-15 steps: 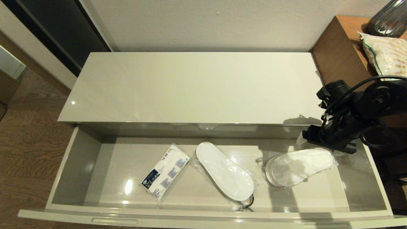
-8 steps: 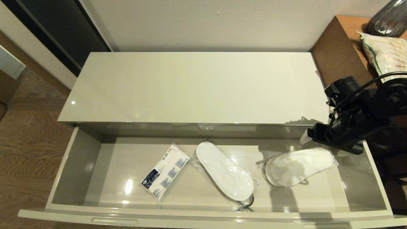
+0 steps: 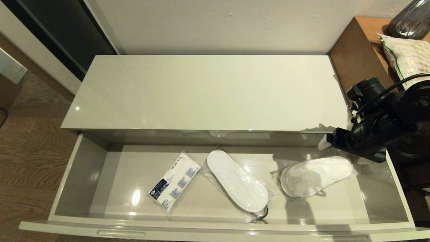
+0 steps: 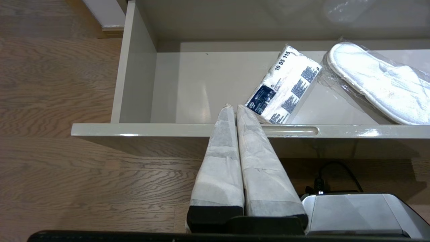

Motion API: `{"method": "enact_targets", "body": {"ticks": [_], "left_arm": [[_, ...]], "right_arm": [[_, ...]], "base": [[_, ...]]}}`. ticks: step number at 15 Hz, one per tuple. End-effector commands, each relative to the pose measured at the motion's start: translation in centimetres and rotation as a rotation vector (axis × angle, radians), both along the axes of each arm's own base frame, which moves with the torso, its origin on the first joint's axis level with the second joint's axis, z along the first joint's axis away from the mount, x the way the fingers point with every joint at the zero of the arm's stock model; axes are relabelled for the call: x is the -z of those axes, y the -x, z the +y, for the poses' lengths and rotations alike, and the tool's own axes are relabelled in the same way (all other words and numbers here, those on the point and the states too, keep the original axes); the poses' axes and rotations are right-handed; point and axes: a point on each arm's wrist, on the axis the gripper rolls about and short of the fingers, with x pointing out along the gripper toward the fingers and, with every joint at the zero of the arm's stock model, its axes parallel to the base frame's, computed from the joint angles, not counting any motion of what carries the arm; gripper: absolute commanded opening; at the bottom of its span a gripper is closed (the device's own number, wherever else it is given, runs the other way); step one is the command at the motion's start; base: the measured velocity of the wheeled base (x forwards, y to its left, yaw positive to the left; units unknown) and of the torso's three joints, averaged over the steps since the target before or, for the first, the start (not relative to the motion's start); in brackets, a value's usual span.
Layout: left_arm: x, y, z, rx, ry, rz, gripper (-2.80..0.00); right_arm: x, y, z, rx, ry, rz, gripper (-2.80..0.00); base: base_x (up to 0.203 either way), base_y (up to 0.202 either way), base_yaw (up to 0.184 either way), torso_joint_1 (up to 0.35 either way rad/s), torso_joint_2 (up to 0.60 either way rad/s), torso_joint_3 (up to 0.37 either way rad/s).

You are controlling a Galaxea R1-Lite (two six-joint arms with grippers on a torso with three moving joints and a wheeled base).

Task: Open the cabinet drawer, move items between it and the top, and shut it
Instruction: Take out the disposable slippers from the drawer

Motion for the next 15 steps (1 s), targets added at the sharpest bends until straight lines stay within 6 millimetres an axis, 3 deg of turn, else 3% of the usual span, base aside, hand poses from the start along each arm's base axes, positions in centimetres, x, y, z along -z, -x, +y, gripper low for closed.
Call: {"method": "enact_targets", "body": {"ticks": [1,7,11,15], "left_arm": [[0.0,0.0,0.0,0.000,0.000,0.002,-2.80],[0.0,0.0,0.0,0.000,0.001,0.002,-2.80],[0.0,0.0,0.0,0.000,0.001,0.002,-2.80],[0.0,0.0,0.0,0.000,0.000,0.002,-2.80]], "right_arm": [[0.1,0.0,0.0,0.015,-0.008,0.003,0.00],[1.6,-0.9,1.1,0.023,-0.080,0.048,0.00],[2.7,-2.6,2.7,0.074,-0.107,-0.028,0.00],[6.0,-0.8,5.0,0.153,-0.089,0.072,0.00]], "base": [[0.000,0.000,0.000,0.000,0.00,0.000],[0.000,0.000,0.000,0.000,0.00,0.000],[0.000,0.000,0.000,0.000,0.00,0.000],[0.000,0.000,0.000,0.000,0.00,0.000]]}}
